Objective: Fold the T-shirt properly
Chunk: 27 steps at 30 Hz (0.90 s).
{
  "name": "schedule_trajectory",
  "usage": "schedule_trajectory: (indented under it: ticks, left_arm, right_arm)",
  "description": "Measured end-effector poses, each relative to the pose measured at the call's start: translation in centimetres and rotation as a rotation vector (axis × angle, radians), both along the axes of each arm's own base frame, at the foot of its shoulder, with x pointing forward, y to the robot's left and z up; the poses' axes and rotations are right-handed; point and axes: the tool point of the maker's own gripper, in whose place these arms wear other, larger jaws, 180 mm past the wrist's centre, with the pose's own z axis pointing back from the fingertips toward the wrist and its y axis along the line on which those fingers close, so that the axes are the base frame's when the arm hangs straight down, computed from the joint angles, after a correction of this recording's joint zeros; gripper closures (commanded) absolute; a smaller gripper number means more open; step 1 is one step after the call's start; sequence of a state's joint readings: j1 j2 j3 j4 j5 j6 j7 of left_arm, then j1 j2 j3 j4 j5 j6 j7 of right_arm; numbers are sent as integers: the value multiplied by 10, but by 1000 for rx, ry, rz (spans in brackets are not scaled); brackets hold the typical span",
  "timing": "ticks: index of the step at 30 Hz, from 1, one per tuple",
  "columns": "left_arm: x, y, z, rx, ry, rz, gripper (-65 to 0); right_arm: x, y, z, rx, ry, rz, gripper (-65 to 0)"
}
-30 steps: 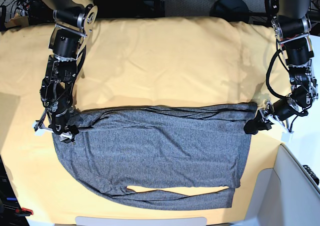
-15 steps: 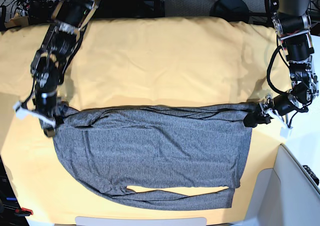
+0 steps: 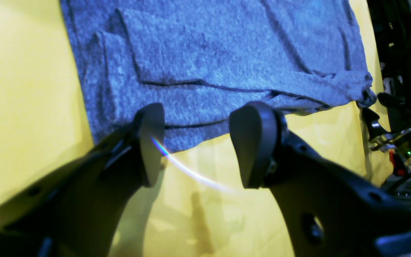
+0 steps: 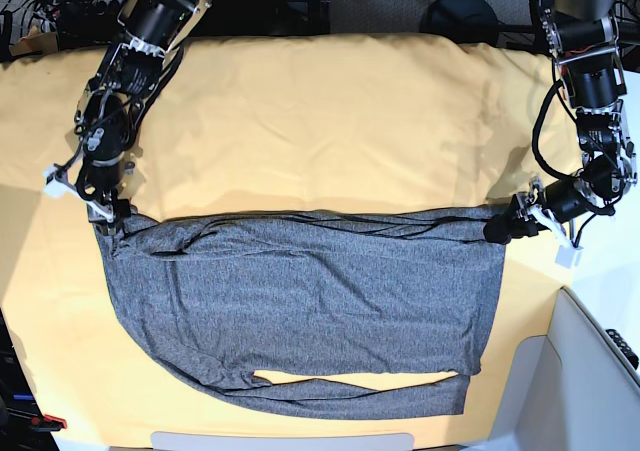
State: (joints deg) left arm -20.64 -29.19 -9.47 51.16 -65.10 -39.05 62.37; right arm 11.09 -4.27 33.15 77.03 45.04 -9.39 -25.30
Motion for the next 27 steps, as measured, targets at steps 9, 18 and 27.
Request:
schedule_trajectory:
  ticks: [9,18,27]
  left_arm:
    - [-10,-2,-9,4,39,-18,-303]
    - [-19,11,-22,-5,79,24,-306]
    - [-29,48,-26,30,113,89,-306]
  right_arm:
    - [18,7,-9,12,20,21,-43]
    - [17,1,-12,-4,33,64,-11]
    - [16,1,-12,-7,33,66,-11]
